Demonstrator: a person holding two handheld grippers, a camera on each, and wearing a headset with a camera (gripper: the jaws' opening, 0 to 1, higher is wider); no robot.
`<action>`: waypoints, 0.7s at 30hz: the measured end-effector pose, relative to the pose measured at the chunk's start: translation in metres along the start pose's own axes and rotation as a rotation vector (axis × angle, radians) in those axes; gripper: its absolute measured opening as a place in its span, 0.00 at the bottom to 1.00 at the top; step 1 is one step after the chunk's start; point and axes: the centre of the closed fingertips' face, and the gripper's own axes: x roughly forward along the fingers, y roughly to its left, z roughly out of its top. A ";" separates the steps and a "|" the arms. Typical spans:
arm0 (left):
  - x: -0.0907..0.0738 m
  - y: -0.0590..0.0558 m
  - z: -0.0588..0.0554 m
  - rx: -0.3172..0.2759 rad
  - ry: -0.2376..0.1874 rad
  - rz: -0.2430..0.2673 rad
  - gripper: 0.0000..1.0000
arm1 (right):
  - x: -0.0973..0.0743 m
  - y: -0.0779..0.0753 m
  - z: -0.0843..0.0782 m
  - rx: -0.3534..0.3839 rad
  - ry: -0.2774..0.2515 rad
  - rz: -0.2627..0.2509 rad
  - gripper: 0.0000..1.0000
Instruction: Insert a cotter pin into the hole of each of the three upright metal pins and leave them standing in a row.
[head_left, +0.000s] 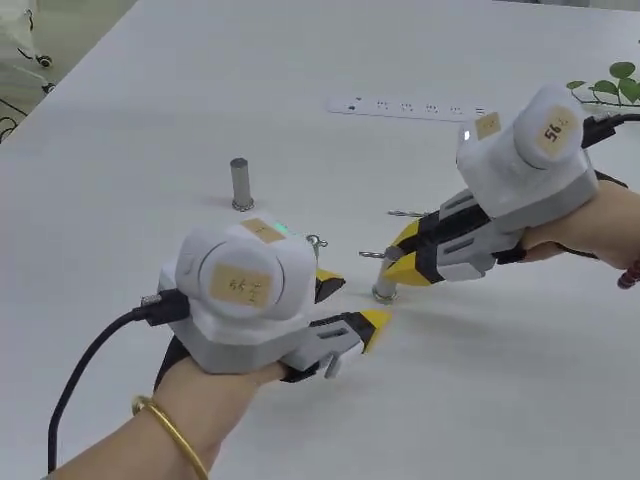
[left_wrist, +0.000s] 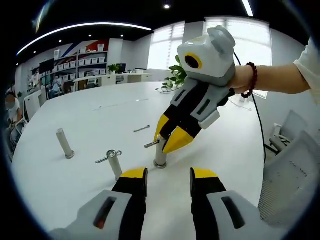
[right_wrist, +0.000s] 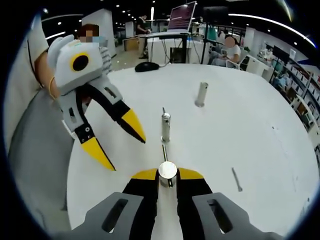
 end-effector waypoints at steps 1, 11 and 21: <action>-0.001 0.000 0.001 -0.002 -0.003 -0.001 0.33 | 0.000 -0.001 0.000 0.000 0.002 0.000 0.13; -0.008 -0.002 0.002 -0.015 -0.020 -0.009 0.40 | -0.001 -0.010 -0.002 0.001 0.004 0.008 0.13; -0.016 -0.004 0.005 -0.033 -0.042 -0.014 0.45 | -0.001 -0.012 -0.002 0.005 -0.012 0.028 0.14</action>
